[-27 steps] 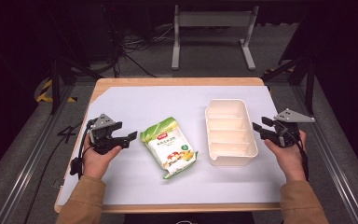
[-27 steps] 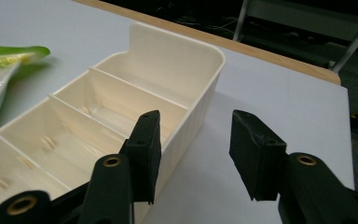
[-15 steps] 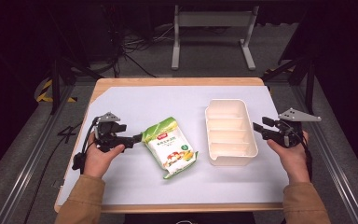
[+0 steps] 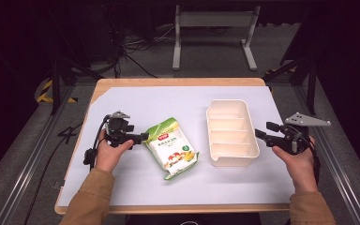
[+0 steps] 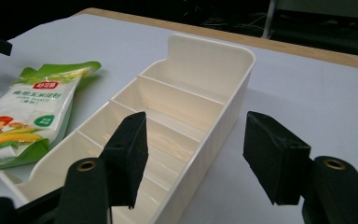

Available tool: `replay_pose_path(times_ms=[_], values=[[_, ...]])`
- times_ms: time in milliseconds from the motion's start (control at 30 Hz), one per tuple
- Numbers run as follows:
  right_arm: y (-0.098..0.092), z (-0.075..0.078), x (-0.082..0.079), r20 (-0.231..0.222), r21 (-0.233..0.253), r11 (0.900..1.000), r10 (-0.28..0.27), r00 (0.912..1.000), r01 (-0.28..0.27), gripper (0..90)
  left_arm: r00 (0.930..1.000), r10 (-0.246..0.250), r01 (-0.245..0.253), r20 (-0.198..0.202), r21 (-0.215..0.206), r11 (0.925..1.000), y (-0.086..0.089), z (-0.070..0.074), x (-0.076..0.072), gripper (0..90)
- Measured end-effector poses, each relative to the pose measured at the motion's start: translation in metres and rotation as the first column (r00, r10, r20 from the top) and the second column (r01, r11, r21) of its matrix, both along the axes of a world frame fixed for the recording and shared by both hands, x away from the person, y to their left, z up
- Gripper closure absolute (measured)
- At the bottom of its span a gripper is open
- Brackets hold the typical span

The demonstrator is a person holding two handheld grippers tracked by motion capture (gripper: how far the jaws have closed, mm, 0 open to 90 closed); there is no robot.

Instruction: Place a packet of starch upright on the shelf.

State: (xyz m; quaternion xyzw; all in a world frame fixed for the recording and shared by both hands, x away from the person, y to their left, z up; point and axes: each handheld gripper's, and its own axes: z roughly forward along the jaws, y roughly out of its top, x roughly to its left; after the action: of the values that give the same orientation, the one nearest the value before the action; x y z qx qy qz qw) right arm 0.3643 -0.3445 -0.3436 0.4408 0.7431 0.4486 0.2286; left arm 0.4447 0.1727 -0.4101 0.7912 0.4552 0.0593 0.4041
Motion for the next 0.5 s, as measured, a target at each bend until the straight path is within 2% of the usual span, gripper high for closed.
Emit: replay_pose_path(times_ms=[100,333,400,500], values=[[0.004,0.001,-0.004,0.007,-0.026,1.000,0.002,1.0000,-0.002,37.5,0.9997,0.000,0.000,-0.026,-0.016,0.9999,-0.002,-0.006,0.005,17.1],[0.004,0.004,-0.010,0.020,-0.044,0.999,0.001,0.9998,0.000,36.7,0.9971,-0.015,0.017,-0.075,0.025,0.9995,-0.009,-0.019,0.014,16.7],[0.004,0.005,-0.011,0.020,-0.043,0.999,-0.007,0.9998,0.007,36.5,0.9941,-0.028,0.028,-0.105,0.007,0.9996,-0.010,-0.022,0.016,16.5],[0.004,0.004,-0.012,0.021,-0.051,0.999,-0.012,0.9997,0.013,36.0,0.9911,-0.048,0.047,-0.124,-0.008,0.9988,-0.014,-0.025,0.017,17.3]])
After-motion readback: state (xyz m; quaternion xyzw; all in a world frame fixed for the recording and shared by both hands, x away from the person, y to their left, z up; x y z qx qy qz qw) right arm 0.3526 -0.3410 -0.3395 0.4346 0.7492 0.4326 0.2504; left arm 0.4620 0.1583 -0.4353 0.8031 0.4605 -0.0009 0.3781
